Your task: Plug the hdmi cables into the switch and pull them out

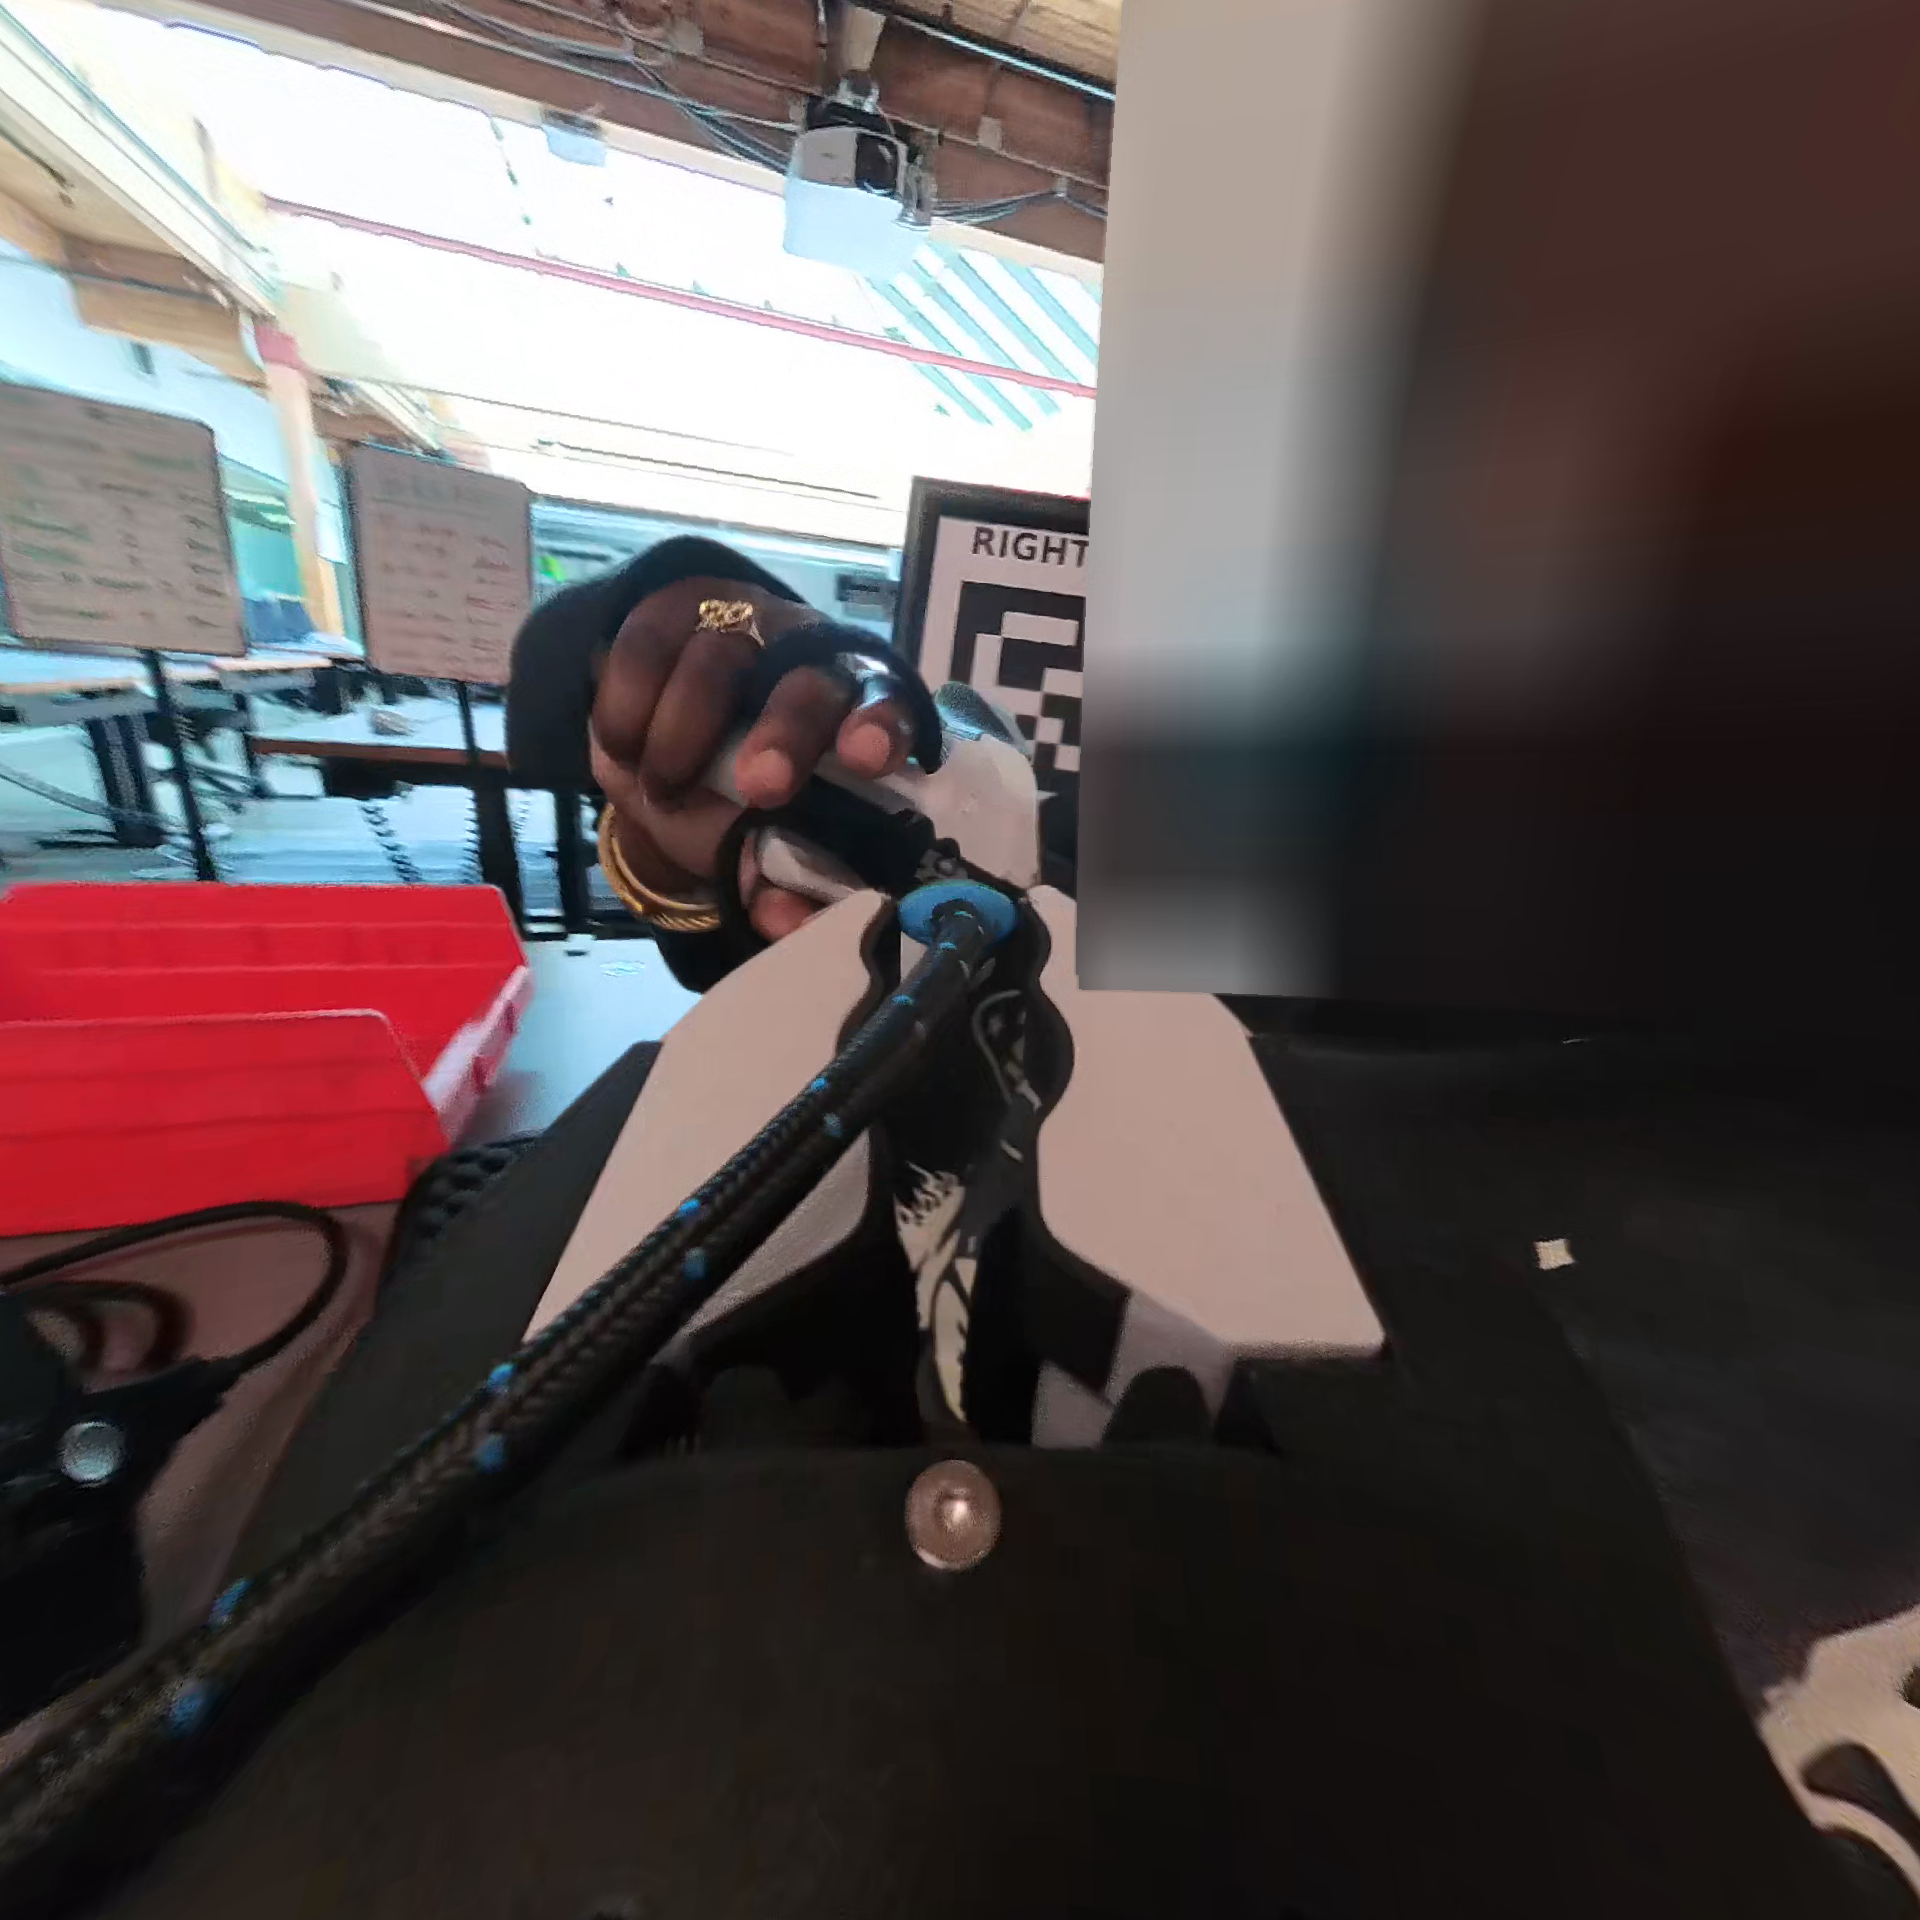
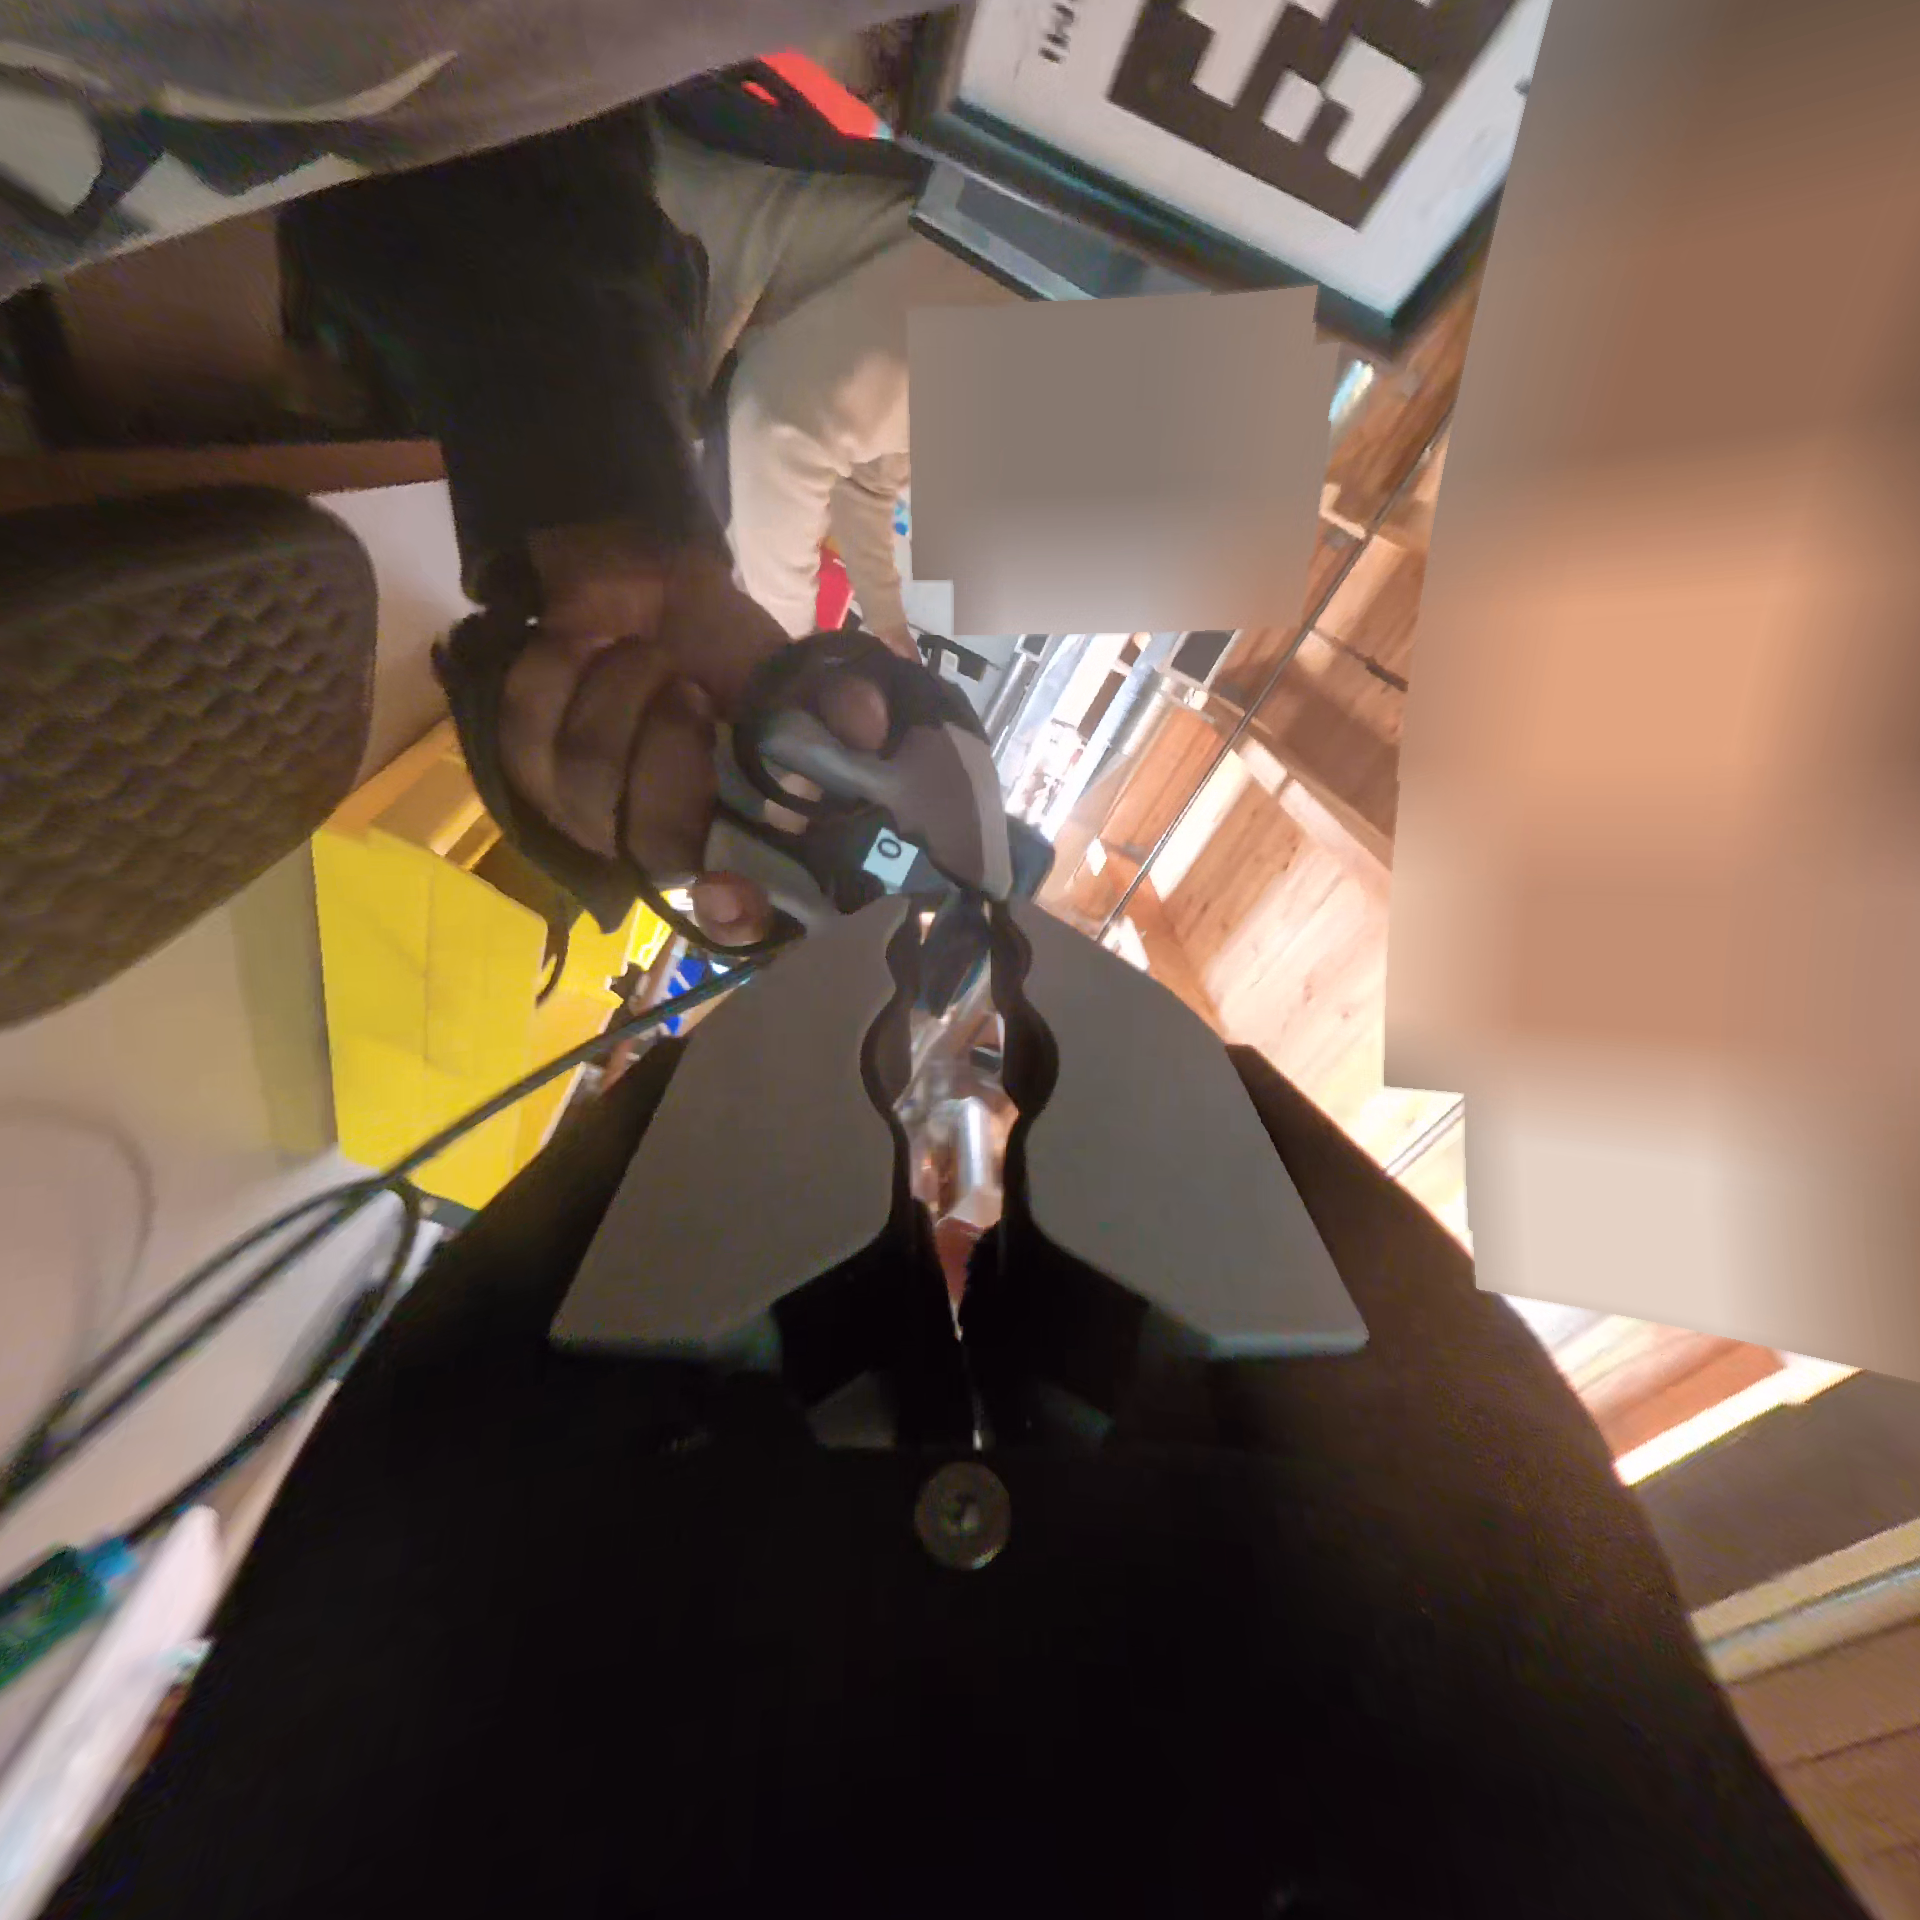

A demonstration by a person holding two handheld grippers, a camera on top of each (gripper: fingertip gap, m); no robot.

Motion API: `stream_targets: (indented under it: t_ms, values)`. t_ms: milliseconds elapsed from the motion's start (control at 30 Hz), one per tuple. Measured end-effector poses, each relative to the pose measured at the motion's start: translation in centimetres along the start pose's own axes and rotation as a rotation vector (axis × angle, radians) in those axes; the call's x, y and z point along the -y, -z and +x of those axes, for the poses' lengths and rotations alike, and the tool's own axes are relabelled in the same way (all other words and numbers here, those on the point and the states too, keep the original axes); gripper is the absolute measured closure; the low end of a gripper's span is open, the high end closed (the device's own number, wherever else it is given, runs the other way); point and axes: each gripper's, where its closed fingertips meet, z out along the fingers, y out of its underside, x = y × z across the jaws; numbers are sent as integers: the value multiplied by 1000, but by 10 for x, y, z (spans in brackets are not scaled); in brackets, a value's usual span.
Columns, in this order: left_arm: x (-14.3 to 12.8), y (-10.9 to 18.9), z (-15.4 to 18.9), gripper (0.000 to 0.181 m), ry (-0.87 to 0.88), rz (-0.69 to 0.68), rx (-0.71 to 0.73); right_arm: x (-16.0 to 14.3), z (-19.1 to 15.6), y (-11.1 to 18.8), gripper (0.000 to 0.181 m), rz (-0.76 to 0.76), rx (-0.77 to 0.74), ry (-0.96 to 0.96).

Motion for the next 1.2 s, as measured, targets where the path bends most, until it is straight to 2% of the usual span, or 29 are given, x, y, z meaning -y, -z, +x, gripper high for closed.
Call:
stream_targets:
  t_ms: [133,200,267,333,433,667,967,1067,1133,1200]
  values:
    - [6,0,-3,161,-176,19,120,-16,14,6,156,-77,-103,-373]
    - [12,2,-4,161,-190,65,144,-18,12,9,151,-68,-120,-500]
    - [13,5,-7,161,-177,82,156,-20,13,9,153,-72,-157,-484]
    - [11,5,-11,161,-160,82,161,-21,7,2,155,-101,-125,-434]
    - [12,3,-11,161,-155,83,153,-23,5,-8,169,-112,-82,-395]
    - [14,-1,4,160,-138,44,125,-9,14,-8,168,3,-22,-352]
    - [12,-2,2,160,-129,37,147,-9,9,-11,170,21,22,-348]
    - [21,3,-5,160,-213,62,227,-22,12,-9,165,-29,19,-477]
    - [34,12,-7,160,-282,106,305,-37,21,1,152,-53,-7,-668]
    - [43,24,-9,161,-362,130,397,-58,24,17,149,-105,-11,-921]
